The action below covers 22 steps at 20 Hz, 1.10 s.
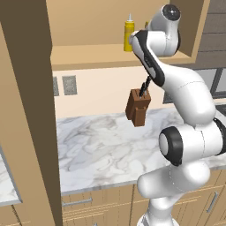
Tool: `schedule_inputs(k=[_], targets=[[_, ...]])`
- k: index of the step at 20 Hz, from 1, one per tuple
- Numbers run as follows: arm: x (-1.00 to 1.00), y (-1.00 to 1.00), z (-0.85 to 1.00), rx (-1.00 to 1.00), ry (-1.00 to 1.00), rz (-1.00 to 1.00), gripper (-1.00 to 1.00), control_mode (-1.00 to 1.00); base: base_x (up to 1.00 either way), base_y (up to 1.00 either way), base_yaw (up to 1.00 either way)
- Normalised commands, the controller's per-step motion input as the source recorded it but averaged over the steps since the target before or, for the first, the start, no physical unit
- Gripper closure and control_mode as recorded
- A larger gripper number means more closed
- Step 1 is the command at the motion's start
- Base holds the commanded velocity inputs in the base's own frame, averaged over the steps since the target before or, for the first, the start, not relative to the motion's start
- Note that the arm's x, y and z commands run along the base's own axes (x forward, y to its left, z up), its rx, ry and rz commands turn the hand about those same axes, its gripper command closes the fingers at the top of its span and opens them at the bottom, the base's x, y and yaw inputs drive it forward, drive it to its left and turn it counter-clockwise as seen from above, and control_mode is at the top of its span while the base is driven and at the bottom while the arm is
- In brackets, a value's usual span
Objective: There are various items on the counter. Only move the condiments/shakers into the cabinet.
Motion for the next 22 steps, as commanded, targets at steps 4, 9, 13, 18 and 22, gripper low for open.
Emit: schedule_inputs(k=[4,9,13,18,22], targets=[[0.02,0.0,0.0,0.0,0.0,0.0,-1.0,-1.0,0.0,0.0,0.0],[0.19,0.0,0.0,0.0,0.0,0.0,-1.0,-1.0,0.0,0.0,0.0],[0.37,0.0,0.0,0.0,0.0,0.0,-1.0,-1.0,0.0,0.0,0.0],[0.01,0.0,0.0,0.0,-0.01,0.0,-1.0,-1.0,0.0,0.0,0.0],[-0.83,-0.01,0.15,0.0,-0.09,0.0,-1.0,-1.0,0.0,0.0,0.0]])
